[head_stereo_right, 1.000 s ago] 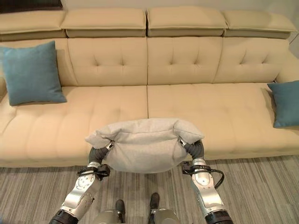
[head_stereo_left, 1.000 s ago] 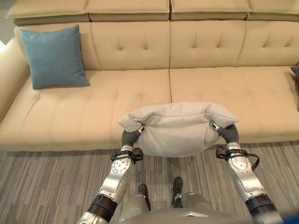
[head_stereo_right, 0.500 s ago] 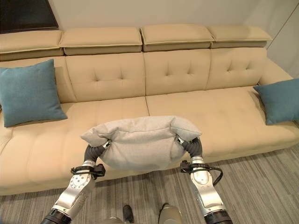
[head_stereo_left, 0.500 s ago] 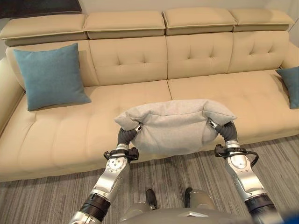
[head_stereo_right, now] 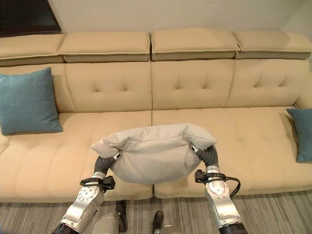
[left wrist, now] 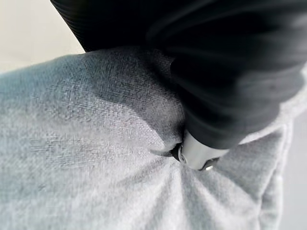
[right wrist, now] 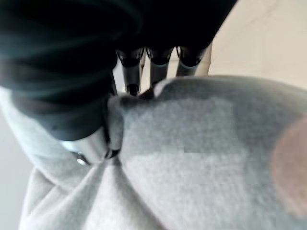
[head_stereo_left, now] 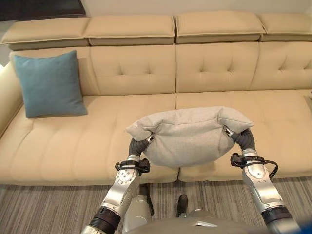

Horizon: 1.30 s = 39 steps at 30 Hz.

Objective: Pick up all the scattered cushions and arrange them neatly on the sofa.

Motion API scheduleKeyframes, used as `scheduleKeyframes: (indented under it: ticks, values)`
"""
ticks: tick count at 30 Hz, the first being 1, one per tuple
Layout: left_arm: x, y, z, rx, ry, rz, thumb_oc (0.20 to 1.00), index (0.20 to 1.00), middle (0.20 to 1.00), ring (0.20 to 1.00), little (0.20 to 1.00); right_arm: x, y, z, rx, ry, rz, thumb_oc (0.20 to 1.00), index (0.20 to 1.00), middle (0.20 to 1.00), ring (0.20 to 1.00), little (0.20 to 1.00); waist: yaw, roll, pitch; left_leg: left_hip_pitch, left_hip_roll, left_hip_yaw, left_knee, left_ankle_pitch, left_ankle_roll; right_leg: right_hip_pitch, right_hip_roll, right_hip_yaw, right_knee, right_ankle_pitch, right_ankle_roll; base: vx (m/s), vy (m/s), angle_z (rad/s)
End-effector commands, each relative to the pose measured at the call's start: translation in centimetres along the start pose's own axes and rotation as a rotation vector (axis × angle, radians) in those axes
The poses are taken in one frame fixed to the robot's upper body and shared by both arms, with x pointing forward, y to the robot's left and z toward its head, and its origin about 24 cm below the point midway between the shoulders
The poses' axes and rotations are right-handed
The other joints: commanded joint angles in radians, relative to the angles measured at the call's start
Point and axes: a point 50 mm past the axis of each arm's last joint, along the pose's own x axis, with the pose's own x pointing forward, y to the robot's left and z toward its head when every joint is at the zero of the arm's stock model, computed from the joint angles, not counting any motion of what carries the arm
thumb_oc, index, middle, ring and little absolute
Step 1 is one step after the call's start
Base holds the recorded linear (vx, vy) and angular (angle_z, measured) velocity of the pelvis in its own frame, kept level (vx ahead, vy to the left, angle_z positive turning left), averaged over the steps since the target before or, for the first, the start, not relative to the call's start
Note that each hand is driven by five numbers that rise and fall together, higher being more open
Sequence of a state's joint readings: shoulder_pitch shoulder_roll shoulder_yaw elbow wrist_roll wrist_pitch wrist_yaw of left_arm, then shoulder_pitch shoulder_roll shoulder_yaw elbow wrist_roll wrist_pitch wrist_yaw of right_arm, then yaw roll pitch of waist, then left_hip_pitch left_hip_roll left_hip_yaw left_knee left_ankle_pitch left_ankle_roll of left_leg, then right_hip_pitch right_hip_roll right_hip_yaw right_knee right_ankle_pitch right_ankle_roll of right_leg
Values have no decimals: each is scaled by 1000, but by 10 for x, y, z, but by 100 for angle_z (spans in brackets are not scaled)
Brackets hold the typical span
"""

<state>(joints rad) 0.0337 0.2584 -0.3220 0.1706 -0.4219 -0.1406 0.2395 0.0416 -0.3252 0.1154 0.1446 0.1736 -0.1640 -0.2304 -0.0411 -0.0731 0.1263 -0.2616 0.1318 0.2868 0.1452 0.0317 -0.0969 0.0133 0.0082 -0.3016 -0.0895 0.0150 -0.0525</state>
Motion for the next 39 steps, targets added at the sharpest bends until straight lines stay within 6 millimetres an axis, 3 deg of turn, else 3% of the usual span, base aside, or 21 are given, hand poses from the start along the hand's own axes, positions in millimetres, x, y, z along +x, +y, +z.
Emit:
scheduleKeyframes:
  ticks: [1,2,7,9,11,14,18,27,32,34,36,37,39]
  values:
    - [9,-19,49,-44,-244,-101,200,200,200,200,200,13,2,49,68,-250,7,200,200,200,200,200,8,25,-21,27,-31,-18,-18,20,20,65,-67,30,48,-86,136,316,126,25]
    - [6,-17,46,-45,-235,-95,200,200,200,200,200,11,4,47,64,-247,13,200,200,200,200,200,7,35,-41,66,-35,-23,-76,29,27,79,-62,32,49,-97,144,387,194,2]
    - [4,-10,47,-13,-238,-77,200,200,200,200,200,12,11,49,67,-248,23,200,200,200,200,200,19,25,-84,180,-85,7,-135,-21,72,82,-109,78,132,-124,178,273,248,-43]
    - [4,-4,52,4,-260,-60,200,200,200,200,200,15,20,54,83,-272,46,200,200,200,200,200,25,42,-64,218,-97,22,-166,-45,109,-37,-149,97,337,-105,215,51,272,-18]
    - [5,-4,52,5,-263,-61,200,200,200,200,200,15,24,55,87,-274,56,200,200,200,200,200,25,44,-57,237,-100,26,-182,-49,113,-81,-156,98,363,-82,221,35,107,-48]
    - [6,-5,54,7,-277,-74,200,200,200,200,200,16,24,56,88,-284,49,200,200,200,200,200,9,48,-38,269,-114,5,-214,-46,107,-134,-140,91,246,-41,215,73,-12,-3]
    - [7,-11,55,8,-283,-102,200,200,200,200,200,15,17,54,60,-279,36,200,200,200,200,200,3,42,-62,281,-126,-5,-225,-53,94,-64,-120,79,141,-34,202,104,-77,29]
    - [17,-14,65,6,-322,-48,200,200,200,200,200,20,14,65,-19,-324,5,200,200,200,200,200,-6,46,-88,339,-114,-25,-232,-74,74,48,-99,48,45,-39,193,161,-58,7]
    - [45,-30,102,43,-444,-11,200,200,200,200,200,50,32,103,-63,-456,-3,200,200,200,200,200,2,45,-73,317,-113,-25,-232,-73,68,33,-91,52,22,-31,189,58,-19,3]
    - [60,-46,135,17,-545,-12,200,200,200,200,200,68,43,136,-83,-552,-20,200,200,200,200,200,12,49,-40,261,-116,-46,-232,-58,63,-15,-87,57,13,-19,188,-96,-22,13]
    - [69,-57,153,37,-586,-21,200,200,200,200,200,78,49,153,-100,-593,-23,200,200,200,200,200,15,52,-19,221,-114,-53,-232,-43,58,-52,-88,57,12,-9,190,-157,-19,28]
    - [78,-61,174,51,-637,-16,200,200,200,200,200,88,51,169,-119,-625,-34,200,200,200,200,200,16,54,-6,180,-114,-61,-232,-28,54,-93,-88,60,13,1,190,-171,-16,30]
    - [85,-64,198,75,-695,-4,200,200,200,200,200,98,48,192,-149,-677,-60,200,200,200,200,200,16,57,4,128,-113,-68,-232,-10,49,-147,-88,61,21,12,189,-137,-12,17]
